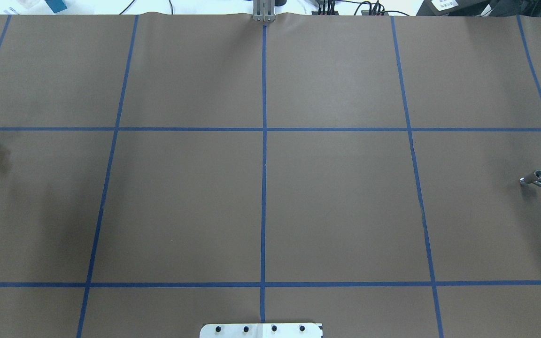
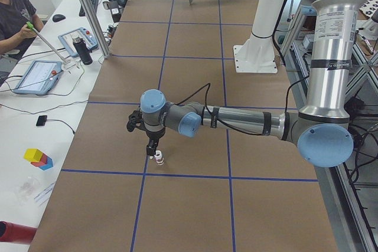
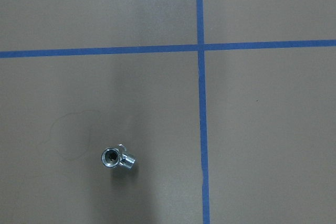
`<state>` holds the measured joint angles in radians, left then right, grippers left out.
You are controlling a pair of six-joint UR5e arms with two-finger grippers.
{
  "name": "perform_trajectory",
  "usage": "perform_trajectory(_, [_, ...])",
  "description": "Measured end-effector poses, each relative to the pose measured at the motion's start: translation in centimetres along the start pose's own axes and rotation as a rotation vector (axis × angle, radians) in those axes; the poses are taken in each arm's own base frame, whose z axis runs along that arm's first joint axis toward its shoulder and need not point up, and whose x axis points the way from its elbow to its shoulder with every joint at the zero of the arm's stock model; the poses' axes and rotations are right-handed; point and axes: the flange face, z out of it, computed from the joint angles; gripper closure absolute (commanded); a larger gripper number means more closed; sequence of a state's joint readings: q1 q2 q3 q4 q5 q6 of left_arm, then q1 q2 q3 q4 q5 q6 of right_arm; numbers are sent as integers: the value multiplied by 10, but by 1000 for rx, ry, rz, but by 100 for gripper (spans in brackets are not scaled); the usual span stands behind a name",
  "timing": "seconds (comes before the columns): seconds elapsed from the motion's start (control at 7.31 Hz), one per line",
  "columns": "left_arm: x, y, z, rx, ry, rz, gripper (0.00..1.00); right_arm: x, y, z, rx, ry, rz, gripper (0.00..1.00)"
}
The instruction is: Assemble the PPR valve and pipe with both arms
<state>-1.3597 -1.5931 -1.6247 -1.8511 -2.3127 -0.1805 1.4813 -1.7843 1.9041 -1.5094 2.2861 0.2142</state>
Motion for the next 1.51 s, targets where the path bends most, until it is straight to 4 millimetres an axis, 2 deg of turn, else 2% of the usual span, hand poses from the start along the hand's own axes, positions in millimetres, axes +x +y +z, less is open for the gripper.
perform_trajectory(0.27, [6, 4, -8, 29, 2, 17, 0, -1, 0, 1, -2, 1, -3, 0])
perform_trajectory(0.55, [0, 21, -5, 25, 5, 11, 0, -2, 0, 3, -6, -5, 0, 0])
perform_trajectory(1.51, [4, 29, -2, 0, 74, -77, 0, -11, 1, 10, -20, -51, -25, 0])
